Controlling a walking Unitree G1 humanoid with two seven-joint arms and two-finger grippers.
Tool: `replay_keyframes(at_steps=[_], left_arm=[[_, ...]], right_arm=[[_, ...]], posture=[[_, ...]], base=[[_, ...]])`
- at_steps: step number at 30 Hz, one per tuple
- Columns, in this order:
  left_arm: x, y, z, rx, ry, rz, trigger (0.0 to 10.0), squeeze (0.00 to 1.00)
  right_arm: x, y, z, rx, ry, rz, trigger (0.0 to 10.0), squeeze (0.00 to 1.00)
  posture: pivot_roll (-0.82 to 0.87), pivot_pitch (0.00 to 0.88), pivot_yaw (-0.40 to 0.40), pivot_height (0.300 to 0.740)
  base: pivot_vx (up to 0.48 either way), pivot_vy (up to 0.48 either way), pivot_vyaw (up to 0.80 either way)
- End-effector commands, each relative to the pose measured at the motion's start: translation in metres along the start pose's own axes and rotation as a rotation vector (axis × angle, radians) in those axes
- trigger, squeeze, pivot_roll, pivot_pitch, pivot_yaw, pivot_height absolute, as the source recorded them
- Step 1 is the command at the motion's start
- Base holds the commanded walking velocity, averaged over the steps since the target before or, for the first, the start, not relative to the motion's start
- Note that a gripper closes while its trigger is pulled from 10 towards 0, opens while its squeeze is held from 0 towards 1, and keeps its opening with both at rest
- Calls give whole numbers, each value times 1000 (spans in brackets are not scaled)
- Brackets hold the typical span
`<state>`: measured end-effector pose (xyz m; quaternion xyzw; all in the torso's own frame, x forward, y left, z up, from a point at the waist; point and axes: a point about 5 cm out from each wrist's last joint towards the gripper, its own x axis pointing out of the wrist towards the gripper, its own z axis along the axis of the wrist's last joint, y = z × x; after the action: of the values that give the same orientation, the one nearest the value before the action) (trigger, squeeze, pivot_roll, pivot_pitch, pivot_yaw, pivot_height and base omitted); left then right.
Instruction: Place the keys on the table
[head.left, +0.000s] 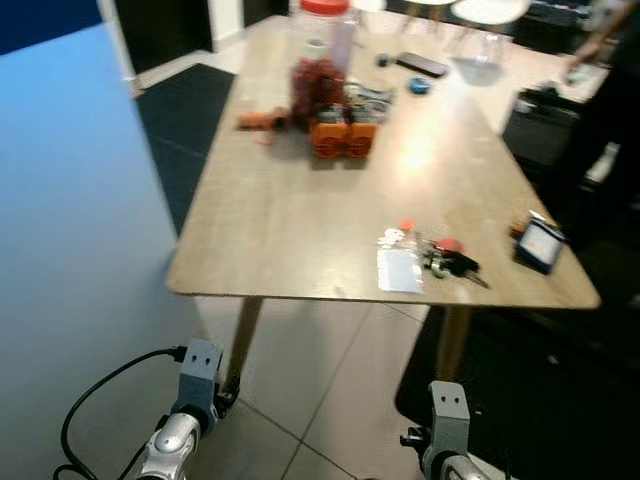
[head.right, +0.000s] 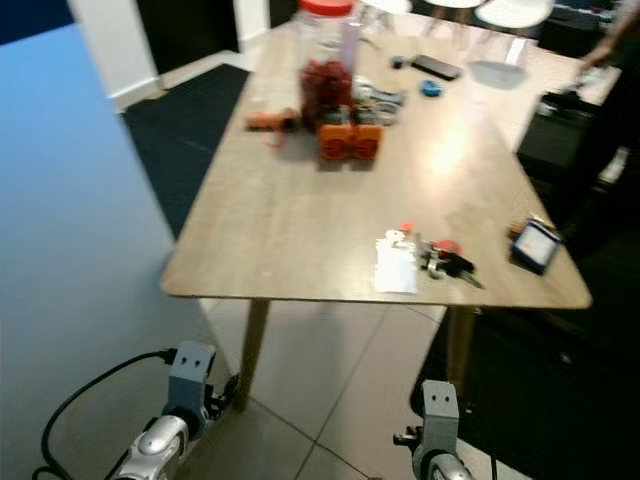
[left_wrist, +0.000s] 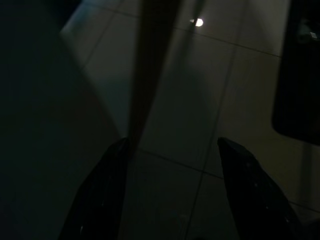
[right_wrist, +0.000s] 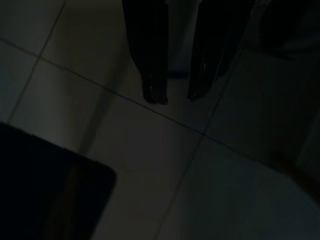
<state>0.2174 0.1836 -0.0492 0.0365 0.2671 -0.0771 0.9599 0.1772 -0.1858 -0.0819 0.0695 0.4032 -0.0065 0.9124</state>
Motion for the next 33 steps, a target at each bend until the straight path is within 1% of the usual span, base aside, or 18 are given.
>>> replay_keyframes(at_steps=[1,9,12,16,23,28,33], left_arm=[[-2,-1,-5,-7,17,1,10000,0],[-1,-1,-3,-16,12,5,10000,0],[0,1,-2,-34,9,28,10000,0],[0,1,-2,-36,8,31,10000,0],[1,2,0,-69,0,40,10000,0],[1,2,0,-72,-1,39,10000,0],[0,2,0,-76,-4,38,10000,0]], right_arm=[[-1,-1,-4,21,11,-7,10000,0],[-1,-2,-4,15,14,-15,10000,0],[-1,-1,-4,13,23,-17,10000,0],[-1,-1,-4,12,25,-18,10000,0],[0,-2,-3,9,24,-15,10000,0],[0,-2,-3,9,24,-14,10000,0],[0,-1,-3,8,23,-13,10000,0]], posture=[[54,34,-49,740],[53,35,-48,740],[54,36,-48,740],[54,35,-48,740],[54,34,-51,740],[54,34,-52,740],[55,36,-52,740]], base=[[0,0,-456],[0,0,0],[0,0,0],[0,0,0],[0,0,0],[0,0,0],[-308,0,0]])
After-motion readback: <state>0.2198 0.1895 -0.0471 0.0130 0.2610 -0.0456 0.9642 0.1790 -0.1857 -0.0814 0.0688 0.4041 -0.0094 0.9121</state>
